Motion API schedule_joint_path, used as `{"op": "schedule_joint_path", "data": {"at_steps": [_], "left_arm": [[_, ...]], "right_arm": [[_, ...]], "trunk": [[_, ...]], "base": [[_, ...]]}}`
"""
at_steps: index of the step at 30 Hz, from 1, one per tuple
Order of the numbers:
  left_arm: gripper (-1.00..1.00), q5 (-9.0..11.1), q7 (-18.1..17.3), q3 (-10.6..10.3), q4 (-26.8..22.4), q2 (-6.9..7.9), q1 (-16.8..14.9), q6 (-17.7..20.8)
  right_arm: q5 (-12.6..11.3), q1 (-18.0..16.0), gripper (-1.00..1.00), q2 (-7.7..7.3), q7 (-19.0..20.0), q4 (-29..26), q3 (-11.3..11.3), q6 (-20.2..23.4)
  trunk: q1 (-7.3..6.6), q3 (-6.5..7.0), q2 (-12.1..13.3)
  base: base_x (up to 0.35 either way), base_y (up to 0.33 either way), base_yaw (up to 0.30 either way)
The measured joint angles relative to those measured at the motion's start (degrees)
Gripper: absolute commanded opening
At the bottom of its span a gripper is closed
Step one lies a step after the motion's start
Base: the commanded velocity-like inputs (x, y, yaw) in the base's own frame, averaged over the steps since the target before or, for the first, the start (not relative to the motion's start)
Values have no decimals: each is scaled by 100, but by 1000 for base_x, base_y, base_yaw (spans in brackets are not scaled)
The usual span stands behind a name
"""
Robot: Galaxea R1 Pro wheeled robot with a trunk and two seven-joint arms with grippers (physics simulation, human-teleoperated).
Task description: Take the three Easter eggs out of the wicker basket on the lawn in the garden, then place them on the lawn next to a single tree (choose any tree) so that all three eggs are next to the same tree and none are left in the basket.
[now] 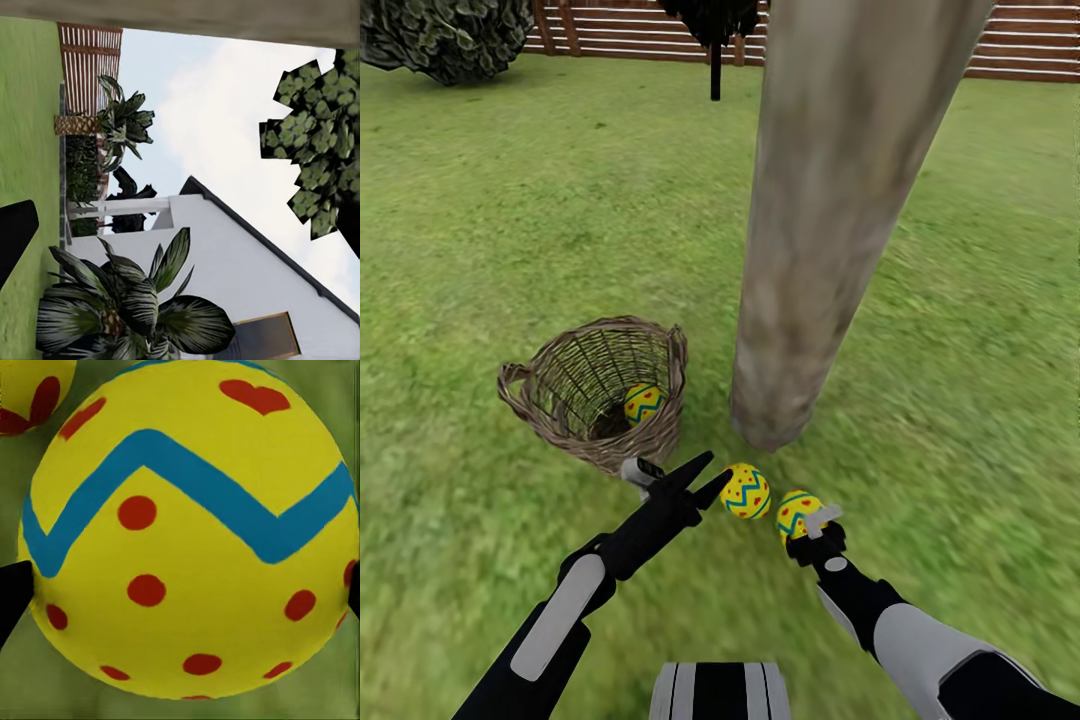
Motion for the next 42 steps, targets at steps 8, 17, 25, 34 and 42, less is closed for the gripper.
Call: {"op": "schedule_joint_path", "data": {"at_steps": [8, 17, 25, 34, 42], "left_arm": [[100, 0, 9, -5, 8, -1, 0, 0], [100, -12, 51, -7, 1, -94, 4, 53], [100, 27, 33, -318, -95, -70, 7, 129], [100, 568, 25, -253, -33, 523, 8, 133], [100, 610, 45, 45, 889, 729, 9, 134]], "right_arm": [[0, 0, 100, 0, 0, 0, -6, 0], [0, 0, 100, 9, 25, -8, 8, 43], [8, 0, 100, 18, 18, 2, 10, 86], [1, 0, 100, -28, 26, 0, -7, 105], [0, 6, 100, -52, 18, -3, 1, 106]], "trunk": [[-21, 177, 11], [-44, 377, 23], [-61, 554, 34], [-87, 754, 46], [-108, 931, 56]], "base": [[0, 0, 0], [0, 0, 0], [-135, 0, 0], [-196, 0, 0], [-1, 0, 0]]}}
